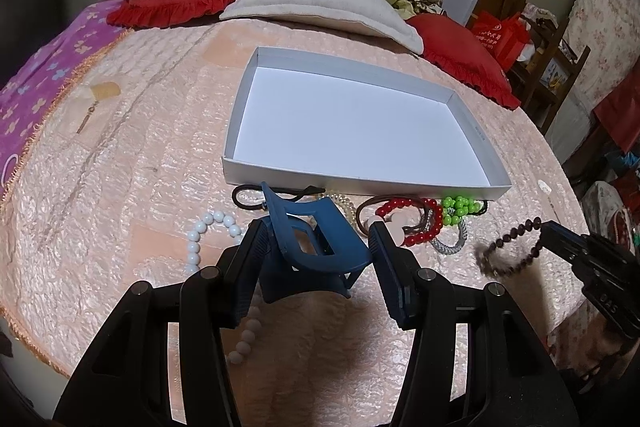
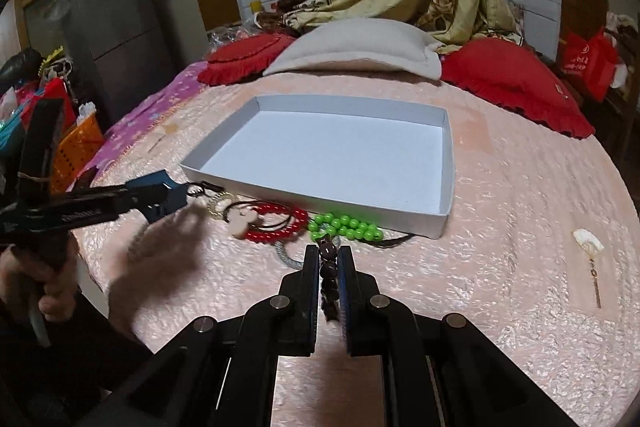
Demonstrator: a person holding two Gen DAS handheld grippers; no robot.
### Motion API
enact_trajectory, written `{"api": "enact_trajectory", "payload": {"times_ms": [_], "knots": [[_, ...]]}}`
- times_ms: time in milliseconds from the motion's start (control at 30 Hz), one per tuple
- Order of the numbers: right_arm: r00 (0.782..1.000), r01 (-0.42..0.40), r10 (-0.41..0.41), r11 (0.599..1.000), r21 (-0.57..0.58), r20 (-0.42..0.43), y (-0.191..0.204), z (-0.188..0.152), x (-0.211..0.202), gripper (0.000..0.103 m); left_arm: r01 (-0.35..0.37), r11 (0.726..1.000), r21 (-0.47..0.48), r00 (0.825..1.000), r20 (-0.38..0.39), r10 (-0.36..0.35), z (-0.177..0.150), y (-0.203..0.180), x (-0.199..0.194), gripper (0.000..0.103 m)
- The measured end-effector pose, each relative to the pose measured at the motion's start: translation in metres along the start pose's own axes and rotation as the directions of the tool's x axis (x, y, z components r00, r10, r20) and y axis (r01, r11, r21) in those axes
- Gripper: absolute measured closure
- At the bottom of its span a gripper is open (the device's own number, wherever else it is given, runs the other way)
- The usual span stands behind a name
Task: Organize jewelry
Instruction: 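Grasp the dark brown bead bracelet with the right tool while the left tool lifts the clip, then carry the clip and brown bracelet into the white tray and open both tools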
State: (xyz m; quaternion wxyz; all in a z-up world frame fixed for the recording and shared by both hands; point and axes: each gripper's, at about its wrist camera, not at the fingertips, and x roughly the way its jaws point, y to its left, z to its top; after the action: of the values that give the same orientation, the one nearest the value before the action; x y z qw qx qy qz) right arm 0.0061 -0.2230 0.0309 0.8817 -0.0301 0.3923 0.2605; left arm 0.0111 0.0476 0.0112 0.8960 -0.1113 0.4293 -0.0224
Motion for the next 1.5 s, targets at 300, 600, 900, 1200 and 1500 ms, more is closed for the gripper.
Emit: {"api": "enact_trajectory", "payload": {"times_ms": [300, 600, 900, 1200, 1500], "knots": [[0.997, 0.057, -0.056, 0.998, 0.009, -0.051, 0.000, -0.002, 0.010, 0.095, -0.017, 1.000, -0.012, 1.000, 0.014, 0.017, -0.002, -0.003, 0.000, 0.051], [0.994, 0.095, -0.095, 0.995, -0.010, -0.050, 0.001, -0.003, 0.009, 0.095, -0.038, 0.999, -0.004, 0.999, 0.021, 0.038, -0.002, -0.007, 0.002, 0.051], [0.991, 0.126, -0.127, 0.992, -0.013, -0.035, 0.000, -0.003, 0.007, 0.095, -0.063, 0.998, -0.021, 0.997, 0.034, 0.063, -0.003, -0.008, 0.003, 0.051], [0.982, 0.182, -0.183, 0.983, -0.019, -0.039, 0.000, -0.004, 0.008, 0.095, -0.037, 0.999, -0.035, 0.999, 0.029, 0.038, 0.000, -0.017, 0.001, 0.051], [0.973, 0.227, -0.229, 0.972, -0.059, -0.033, 0.005, -0.004, 0.008, 0.095, -0.047, 0.999, -0.020, 0.999, 0.021, 0.047, -0.002, -0.028, 0.003, 0.051]]}}
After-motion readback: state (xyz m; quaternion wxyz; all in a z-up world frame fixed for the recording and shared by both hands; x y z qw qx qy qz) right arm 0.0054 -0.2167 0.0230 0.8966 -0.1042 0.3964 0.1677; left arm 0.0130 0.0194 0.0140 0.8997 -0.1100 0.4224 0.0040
